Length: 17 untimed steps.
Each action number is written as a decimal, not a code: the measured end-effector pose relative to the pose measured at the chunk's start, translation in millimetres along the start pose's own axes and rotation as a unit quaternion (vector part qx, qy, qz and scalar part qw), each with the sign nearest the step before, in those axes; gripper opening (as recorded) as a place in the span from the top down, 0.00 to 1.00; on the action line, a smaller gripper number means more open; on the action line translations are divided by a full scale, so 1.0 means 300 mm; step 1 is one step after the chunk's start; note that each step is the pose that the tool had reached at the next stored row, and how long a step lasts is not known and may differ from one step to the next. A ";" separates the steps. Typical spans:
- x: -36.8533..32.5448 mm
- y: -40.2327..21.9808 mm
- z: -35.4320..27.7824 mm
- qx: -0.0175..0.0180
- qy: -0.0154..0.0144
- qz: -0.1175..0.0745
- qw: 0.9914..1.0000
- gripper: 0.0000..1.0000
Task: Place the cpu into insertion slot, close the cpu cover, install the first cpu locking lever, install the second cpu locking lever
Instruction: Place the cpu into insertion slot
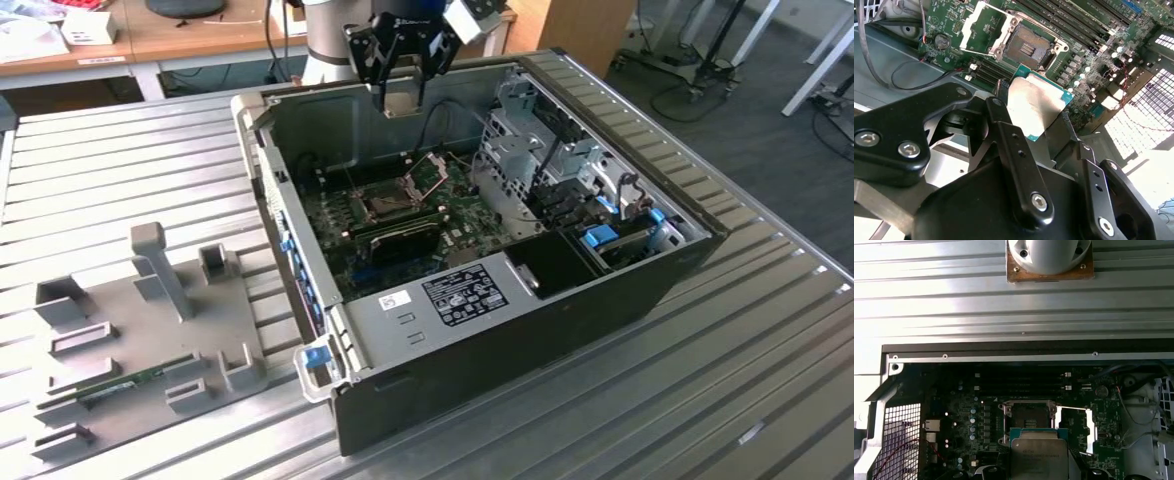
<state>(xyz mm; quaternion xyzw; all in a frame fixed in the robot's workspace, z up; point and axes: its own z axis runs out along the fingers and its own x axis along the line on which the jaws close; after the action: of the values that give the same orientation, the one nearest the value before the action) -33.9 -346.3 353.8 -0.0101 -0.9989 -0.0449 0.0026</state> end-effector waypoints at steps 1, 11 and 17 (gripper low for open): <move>0.000 0.000 0.000 0.000 0.000 0.000 1.000 0.46; 0.000 -0.001 0.015 0.000 0.000 0.000 1.000 0.46; 0.000 -0.002 0.016 0.000 0.000 0.000 1.000 0.46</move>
<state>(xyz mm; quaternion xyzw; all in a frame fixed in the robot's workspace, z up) -33.9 -346.3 348.8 -0.0101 -0.9989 -0.0449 0.0026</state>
